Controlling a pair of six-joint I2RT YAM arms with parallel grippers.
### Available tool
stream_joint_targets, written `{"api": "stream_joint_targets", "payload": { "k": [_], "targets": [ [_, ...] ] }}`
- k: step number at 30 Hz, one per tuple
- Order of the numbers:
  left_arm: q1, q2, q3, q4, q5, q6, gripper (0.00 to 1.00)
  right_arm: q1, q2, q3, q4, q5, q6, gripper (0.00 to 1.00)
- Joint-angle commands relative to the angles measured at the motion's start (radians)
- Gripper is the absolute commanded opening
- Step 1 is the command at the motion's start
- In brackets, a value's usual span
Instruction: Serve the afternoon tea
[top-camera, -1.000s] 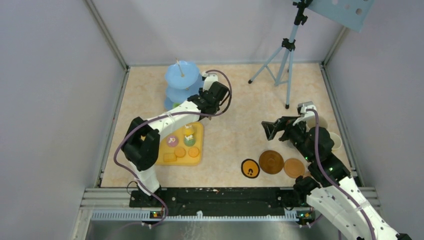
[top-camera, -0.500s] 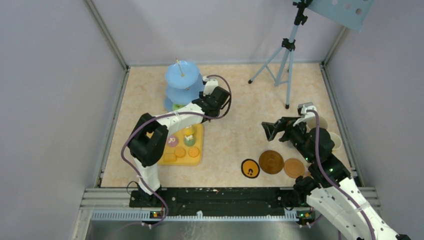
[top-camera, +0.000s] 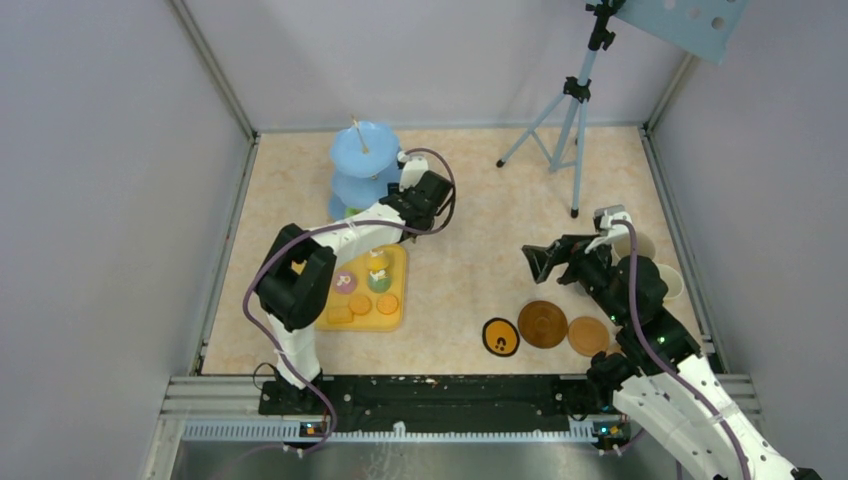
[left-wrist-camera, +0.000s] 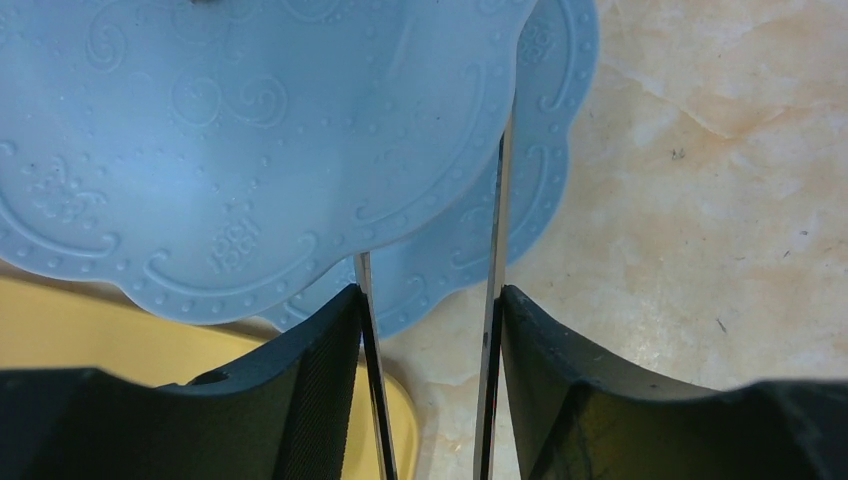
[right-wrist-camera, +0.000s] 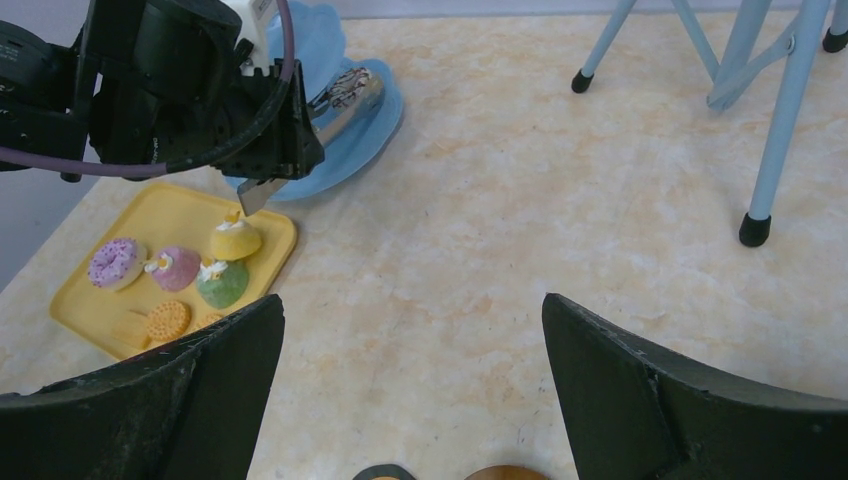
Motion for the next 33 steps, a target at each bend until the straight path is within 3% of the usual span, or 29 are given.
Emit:
{"api": "stream_joint_targets", "payload": {
  "k": [1, 9, 16, 24, 33],
  "targets": [
    [-0.001, -0.024, 0.000, 0.009, 0.004, -0.015, 0.58, 0.008, -0.006, -0.006, 0.019, -0.006, 0.007, 0.98],
    [-0.003, -0.114, -0.054, 0.009, 0.094, -0.027, 0.59, 0.008, -0.006, -0.003, 0.016, -0.009, 0.007, 0.98],
    [-0.008, -0.212, -0.119, -0.009, 0.256, -0.042, 0.59, 0.008, -0.006, -0.006, 0.016, -0.008, 0.006, 0.98],
    [-0.014, -0.360, -0.194, -0.129, 0.298, -0.058, 0.60, 0.008, -0.009, -0.010, 0.021, -0.008, 0.007, 0.98],
    [-0.016, -0.579, -0.244, -0.357, 0.461, -0.017, 0.54, 0.008, -0.006, -0.012, 0.031, -0.017, 0.007, 0.98]
  ]
}}
